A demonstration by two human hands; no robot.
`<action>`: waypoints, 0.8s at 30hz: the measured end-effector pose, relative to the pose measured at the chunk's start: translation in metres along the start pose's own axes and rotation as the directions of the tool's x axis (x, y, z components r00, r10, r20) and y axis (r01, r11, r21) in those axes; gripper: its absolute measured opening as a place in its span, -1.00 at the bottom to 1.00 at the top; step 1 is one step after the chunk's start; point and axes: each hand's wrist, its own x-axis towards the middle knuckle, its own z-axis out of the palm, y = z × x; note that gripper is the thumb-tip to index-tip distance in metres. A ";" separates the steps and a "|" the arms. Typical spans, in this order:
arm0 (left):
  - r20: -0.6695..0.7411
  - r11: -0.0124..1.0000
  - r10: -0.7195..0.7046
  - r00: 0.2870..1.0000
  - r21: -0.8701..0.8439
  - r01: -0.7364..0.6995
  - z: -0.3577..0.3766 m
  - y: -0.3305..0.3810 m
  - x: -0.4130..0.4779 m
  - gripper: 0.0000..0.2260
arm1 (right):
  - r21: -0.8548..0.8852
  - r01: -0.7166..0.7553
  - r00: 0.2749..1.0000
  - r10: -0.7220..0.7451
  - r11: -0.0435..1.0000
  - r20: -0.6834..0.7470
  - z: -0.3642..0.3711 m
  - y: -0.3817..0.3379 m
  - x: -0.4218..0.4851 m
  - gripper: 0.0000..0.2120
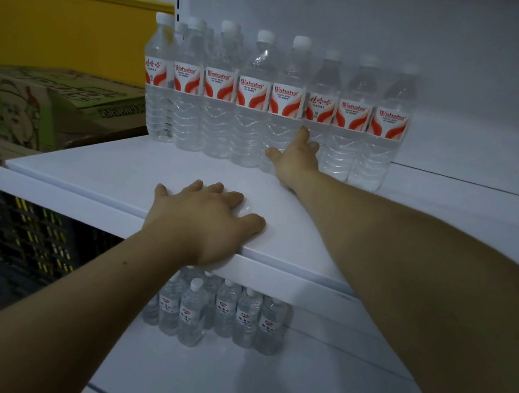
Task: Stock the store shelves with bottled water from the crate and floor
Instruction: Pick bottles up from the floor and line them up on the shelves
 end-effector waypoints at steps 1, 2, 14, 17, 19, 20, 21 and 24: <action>0.002 1.000 0.000 1.000 0.003 0.000 0.000 0.000 0.000 -0.26 | -0.002 -0.008 1.000 0.008 1.000 -0.003 0.000 0.000 0.001 -0.26; 0.004 1.000 0.000 1.000 0.009 0.000 0.000 0.000 0.000 -0.28 | -0.002 -0.018 1.000 0.018 1.000 0.001 0.000 -0.001 0.001 -0.26; 0.118 0.883 0.000 0.993 -0.467 0.056 -0.037 -0.009 -0.062 -0.21 | -0.363 0.127 0.962 -0.026 0.923 0.271 -0.073 -0.034 -0.115 -0.27; 0.166 0.859 -0.025 0.986 -0.501 0.106 -0.046 -0.017 -0.128 -0.20 | -0.363 0.199 0.934 -0.064 0.910 0.351 -0.090 -0.049 -0.166 -0.26; 0.197 0.852 -0.037 0.980 -0.506 0.134 -0.048 -0.023 -0.175 -0.31 | -0.333 0.230 0.914 -0.086 0.915 0.397 -0.096 -0.062 -0.203 -0.26; 0.215 0.854 -0.053 0.975 -0.496 0.156 -0.049 -0.026 -0.199 -0.35 | -0.312 0.248 0.902 -0.101 0.917 0.420 -0.097 -0.070 -0.223 -0.27; 0.233 0.854 -0.076 0.970 -0.486 0.183 -0.050 -0.030 -0.223 -0.36 | -0.287 0.264 0.891 -0.119 0.921 0.438 -0.097 -0.078 -0.244 -0.28; 0.276 0.838 -0.163 0.947 -0.468 0.280 -0.057 -0.039 -0.299 -0.35 | -0.226 0.304 0.852 -0.157 0.925 0.500 -0.092 -0.098 -0.305 -0.32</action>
